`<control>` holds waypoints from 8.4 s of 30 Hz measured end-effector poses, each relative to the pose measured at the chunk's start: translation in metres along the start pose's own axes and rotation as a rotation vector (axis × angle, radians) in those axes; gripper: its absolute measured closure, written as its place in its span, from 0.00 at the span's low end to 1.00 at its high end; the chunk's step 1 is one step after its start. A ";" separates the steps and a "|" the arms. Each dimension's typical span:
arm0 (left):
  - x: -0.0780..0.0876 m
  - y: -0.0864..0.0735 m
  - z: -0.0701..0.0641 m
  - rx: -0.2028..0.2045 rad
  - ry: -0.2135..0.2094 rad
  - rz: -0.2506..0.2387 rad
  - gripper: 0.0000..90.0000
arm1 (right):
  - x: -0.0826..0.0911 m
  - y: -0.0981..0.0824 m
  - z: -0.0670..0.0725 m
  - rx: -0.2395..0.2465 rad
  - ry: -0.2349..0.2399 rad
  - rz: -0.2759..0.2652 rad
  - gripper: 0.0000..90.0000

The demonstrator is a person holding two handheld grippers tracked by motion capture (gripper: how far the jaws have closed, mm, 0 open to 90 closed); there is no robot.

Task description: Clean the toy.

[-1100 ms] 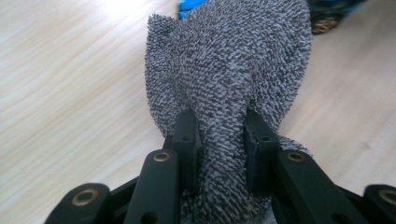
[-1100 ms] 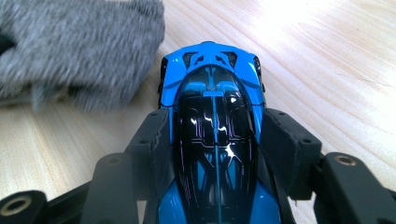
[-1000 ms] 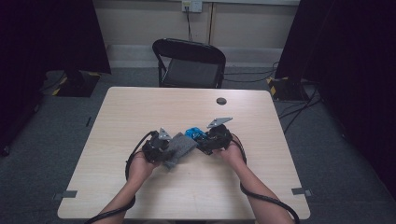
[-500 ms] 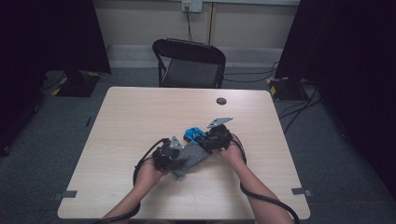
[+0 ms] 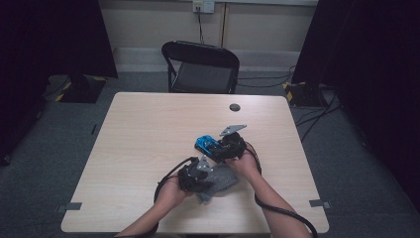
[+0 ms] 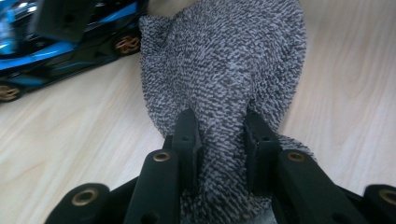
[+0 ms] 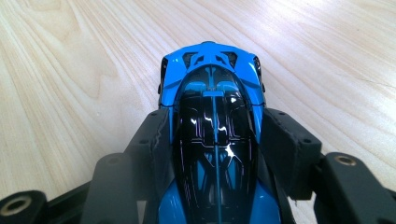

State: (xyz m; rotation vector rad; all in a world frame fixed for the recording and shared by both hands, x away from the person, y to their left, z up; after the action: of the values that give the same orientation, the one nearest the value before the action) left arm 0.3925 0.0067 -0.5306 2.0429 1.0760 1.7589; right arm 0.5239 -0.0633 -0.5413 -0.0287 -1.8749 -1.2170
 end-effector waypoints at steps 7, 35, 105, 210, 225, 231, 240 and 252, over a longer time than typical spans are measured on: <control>-0.005 0.005 0.005 -0.008 0.018 0.015 0.78 | 0.000 0.000 0.000 0.001 0.000 0.000 0.49; 0.035 -0.017 0.081 0.169 0.207 -0.050 0.78 | 0.000 0.000 0.000 0.004 -0.002 0.000 0.49; 0.061 -0.047 0.064 0.185 0.239 -0.045 0.78 | 0.000 0.001 0.001 0.015 -0.016 0.021 0.48; 0.044 -0.021 0.019 0.186 0.114 -0.136 0.49 | 0.068 -0.064 0.073 0.131 0.066 0.030 0.33; 0.049 0.012 0.057 0.170 0.126 -0.208 0.28 | 0.071 -0.064 0.068 0.119 0.095 0.030 0.79; 0.046 0.024 0.068 0.160 0.112 -0.223 0.25 | 0.085 -0.068 0.051 0.096 0.084 0.033 0.79; 0.035 0.046 0.094 0.152 0.100 -0.214 0.20 | 0.112 -0.079 0.018 -0.007 0.047 0.013 0.79; 0.009 0.052 0.123 0.147 0.095 -0.166 0.22 | 0.103 -0.095 -0.037 -0.122 -0.127 0.064 0.79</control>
State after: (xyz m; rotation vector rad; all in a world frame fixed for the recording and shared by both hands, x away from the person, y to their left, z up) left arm 0.5259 0.0102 -0.5233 1.9030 1.3980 1.7551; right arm 0.4421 -0.1829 -0.5368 -0.2360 -1.8908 -1.3105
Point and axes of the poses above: each handheld gripper's, and its own axes: x roughly backward along the jaws, y roughly out of its top, z roughly to its left, the point moved 9 cm from there along -x, roughly forward along the jaws, and after that the axes turned 15 degrees about -y, right-handed, at the moved point
